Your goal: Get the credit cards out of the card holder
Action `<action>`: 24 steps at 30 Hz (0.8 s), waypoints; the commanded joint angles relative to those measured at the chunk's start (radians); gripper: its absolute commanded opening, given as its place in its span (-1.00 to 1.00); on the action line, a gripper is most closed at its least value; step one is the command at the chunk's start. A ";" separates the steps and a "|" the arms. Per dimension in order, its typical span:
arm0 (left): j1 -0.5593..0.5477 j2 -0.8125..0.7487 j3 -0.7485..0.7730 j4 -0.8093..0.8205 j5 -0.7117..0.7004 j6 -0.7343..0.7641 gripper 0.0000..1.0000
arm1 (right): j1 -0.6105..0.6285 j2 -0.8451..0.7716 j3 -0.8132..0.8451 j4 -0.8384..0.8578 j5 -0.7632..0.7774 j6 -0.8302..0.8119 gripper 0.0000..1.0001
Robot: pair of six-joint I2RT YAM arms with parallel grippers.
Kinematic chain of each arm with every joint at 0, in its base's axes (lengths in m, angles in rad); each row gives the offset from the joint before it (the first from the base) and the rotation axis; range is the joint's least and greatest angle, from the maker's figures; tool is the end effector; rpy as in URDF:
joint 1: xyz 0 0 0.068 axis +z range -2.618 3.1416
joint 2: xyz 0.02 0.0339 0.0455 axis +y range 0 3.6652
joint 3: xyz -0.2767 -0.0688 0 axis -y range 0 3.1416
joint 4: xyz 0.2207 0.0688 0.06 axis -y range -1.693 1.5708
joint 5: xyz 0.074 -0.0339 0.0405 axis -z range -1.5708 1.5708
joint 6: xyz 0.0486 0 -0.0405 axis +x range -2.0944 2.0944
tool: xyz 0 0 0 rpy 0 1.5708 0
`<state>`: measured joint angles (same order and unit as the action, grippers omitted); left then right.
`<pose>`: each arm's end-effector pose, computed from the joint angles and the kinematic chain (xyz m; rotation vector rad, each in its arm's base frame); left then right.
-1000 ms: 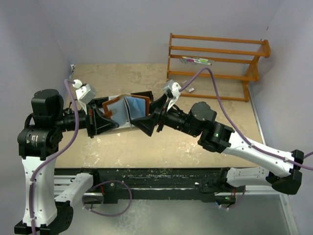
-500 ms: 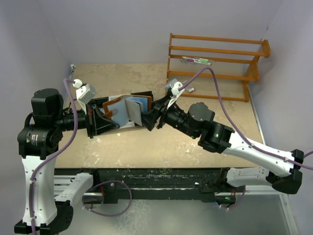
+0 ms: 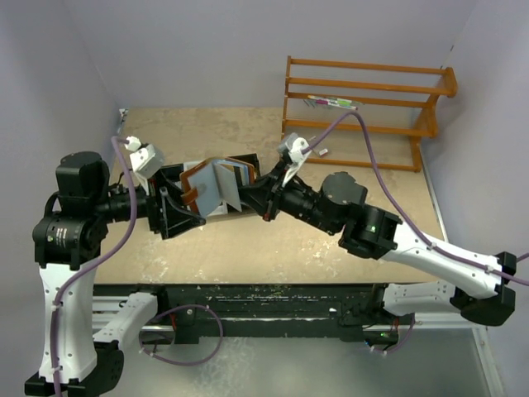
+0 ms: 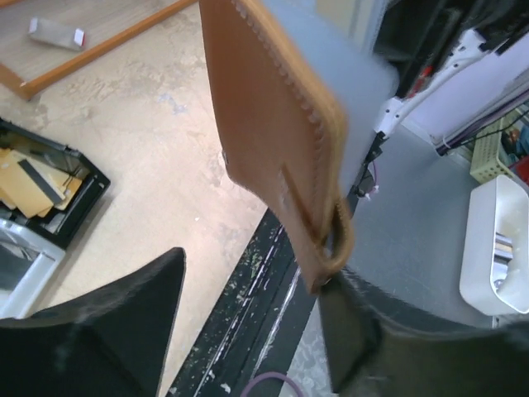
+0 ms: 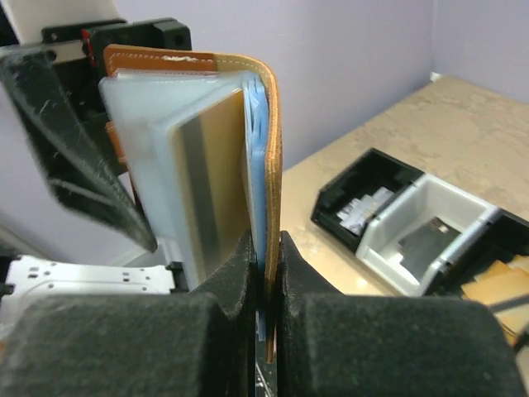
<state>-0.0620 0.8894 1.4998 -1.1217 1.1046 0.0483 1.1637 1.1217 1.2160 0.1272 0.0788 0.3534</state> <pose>0.0729 -0.0480 0.4572 0.7625 1.7961 -1.1384 0.0959 0.2128 0.4702 -0.5083 1.3673 1.2112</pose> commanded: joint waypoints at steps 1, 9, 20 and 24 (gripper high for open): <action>-0.001 -0.019 -0.072 0.035 -0.087 0.063 0.54 | 0.070 0.088 0.208 -0.256 0.244 -0.060 -1.00; -0.001 -0.131 -0.168 0.242 -0.040 0.019 0.99 | 0.143 0.231 0.388 -0.586 0.572 -0.096 -1.00; -0.001 -0.086 -0.246 0.236 -0.172 0.036 0.88 | 0.145 0.157 0.377 -0.557 0.480 -0.108 -1.00; -0.001 -0.077 -0.254 0.303 -0.149 -0.060 0.89 | 0.145 0.114 0.336 -0.529 0.365 -0.075 -1.00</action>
<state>-0.0620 0.8055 1.2518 -0.9173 0.9577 0.0769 1.3079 1.3010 1.5673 -0.4850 0.5465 0.2604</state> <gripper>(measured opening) 0.938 0.045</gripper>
